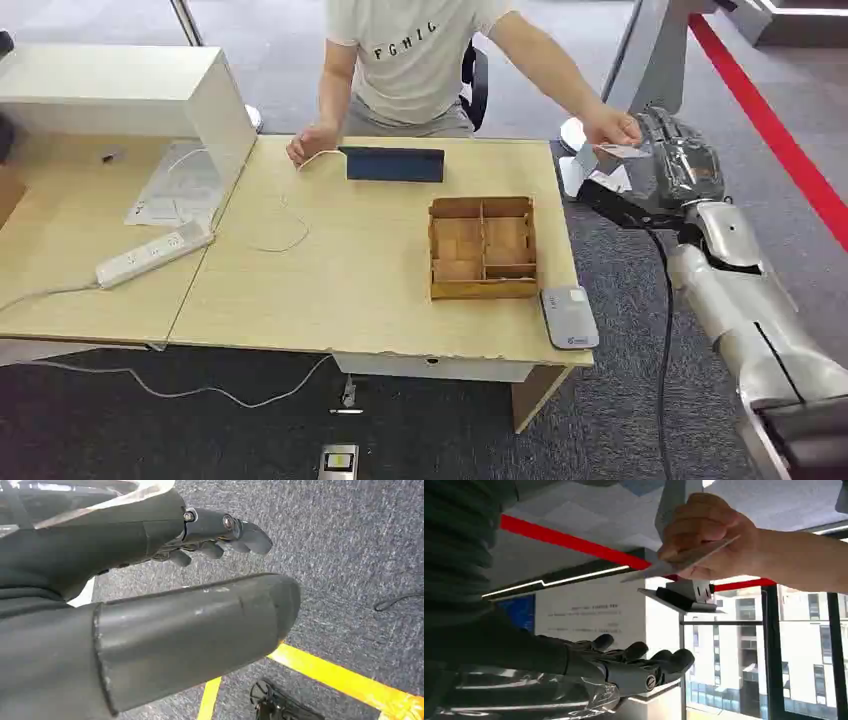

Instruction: Pass the card to the sensor for recognition and then transmit it.

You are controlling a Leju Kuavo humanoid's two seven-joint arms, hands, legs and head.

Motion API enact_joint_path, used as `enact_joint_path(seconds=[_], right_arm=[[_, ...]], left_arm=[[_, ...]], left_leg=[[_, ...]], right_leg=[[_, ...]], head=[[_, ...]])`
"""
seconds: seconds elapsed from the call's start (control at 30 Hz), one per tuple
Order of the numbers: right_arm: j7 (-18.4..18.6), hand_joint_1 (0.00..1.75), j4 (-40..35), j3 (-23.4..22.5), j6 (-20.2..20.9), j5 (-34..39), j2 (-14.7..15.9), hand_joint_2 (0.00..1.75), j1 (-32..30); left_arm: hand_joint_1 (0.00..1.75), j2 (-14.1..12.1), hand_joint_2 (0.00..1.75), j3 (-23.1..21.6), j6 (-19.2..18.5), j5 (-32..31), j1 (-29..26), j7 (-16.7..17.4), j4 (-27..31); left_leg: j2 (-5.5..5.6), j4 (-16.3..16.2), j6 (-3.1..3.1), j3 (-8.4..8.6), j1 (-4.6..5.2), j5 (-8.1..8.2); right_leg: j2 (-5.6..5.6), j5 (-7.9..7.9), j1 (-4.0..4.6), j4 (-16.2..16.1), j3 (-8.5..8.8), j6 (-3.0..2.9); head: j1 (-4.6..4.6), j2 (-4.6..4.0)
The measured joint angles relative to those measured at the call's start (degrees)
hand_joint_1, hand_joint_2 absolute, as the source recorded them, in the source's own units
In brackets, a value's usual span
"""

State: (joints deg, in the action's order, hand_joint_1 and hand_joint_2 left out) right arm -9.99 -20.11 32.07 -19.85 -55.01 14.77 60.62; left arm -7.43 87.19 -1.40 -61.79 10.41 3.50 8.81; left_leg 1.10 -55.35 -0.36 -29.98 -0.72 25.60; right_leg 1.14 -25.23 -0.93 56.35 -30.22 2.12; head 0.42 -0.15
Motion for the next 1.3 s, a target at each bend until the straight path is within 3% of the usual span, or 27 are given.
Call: enact_joint_path(seconds=[0.3, 0.33, 0.37, 0.4, 0.43, 1.3], right_arm=[[-0.63, 0.00, 1.01, 0.83, -0.13, -0.20, -0.90, 1.75, 0.47], [-0.70, 0.24, 1.05, 0.85, -0.22, -0.20, -0.90, 1.75, 0.48], [-0.88, 0.24, 1.07, 0.85, -0.26, -0.20, -0.90, 1.75, 0.48], [-0.94, 1.55, 1.09, 0.87, -0.26, -0.17, -0.90, 1.75, 0.48], [-0.98, 1.75, 1.22, 0.92, -0.17, -0.11, -0.90, 1.75, 0.49], [-2.58, 1.75, 2.10, 1.53, 0.13, 0.18, 0.59, 1.75, 0.66]], left_arm=[[0.00, 0.17, 0.00, 0.00, -0.50, -0.50, -0.02, -0.17, 0.00], [0.00, 0.17, 0.00, 0.00, -0.50, -0.55, -0.03, -0.15, 0.00], [0.00, 0.17, 0.00, 0.00, -0.48, -0.59, -0.03, -0.04, 0.00], [0.00, 0.17, 0.00, 0.00, -0.48, -0.59, -0.04, 0.02, 0.00], [0.00, 0.17, 0.00, 0.00, -0.48, -0.61, -0.05, 0.04, 0.00], [0.00, 0.17, 0.00, 0.00, -1.71, -1.99, -0.19, -0.74, 0.00]], left_leg=[[0.00, -0.01, 0.00, 0.00, 0.00, 0.00], [0.00, -0.01, 0.00, 0.00, 0.01, 0.00], [0.00, -0.01, 0.00, 0.00, 0.01, 0.00], [0.00, -0.01, 0.00, 0.00, 0.01, 0.00], [0.00, -0.01, 0.00, 0.00, 0.00, 0.00], [-0.02, -0.01, 0.00, 0.00, 0.00, 0.00]], right_leg=[[0.00, 0.00, 0.00, -0.02, 0.00, 0.00], [0.00, 0.00, 0.00, -0.02, 0.00, 0.00], [0.00, 0.00, 0.00, -0.02, 0.00, 0.00], [0.00, 0.00, -0.01, -0.03, 0.00, 0.00], [0.00, 0.01, 0.00, -0.02, 0.00, 0.00], [0.01, 0.01, 0.00, -0.02, -0.04, -0.01]], head=[[0.00, 0.00], [-0.02, 0.00], [0.00, 0.00], [-0.02, 0.00], [-0.02, 0.00], [-0.02, 0.00]])
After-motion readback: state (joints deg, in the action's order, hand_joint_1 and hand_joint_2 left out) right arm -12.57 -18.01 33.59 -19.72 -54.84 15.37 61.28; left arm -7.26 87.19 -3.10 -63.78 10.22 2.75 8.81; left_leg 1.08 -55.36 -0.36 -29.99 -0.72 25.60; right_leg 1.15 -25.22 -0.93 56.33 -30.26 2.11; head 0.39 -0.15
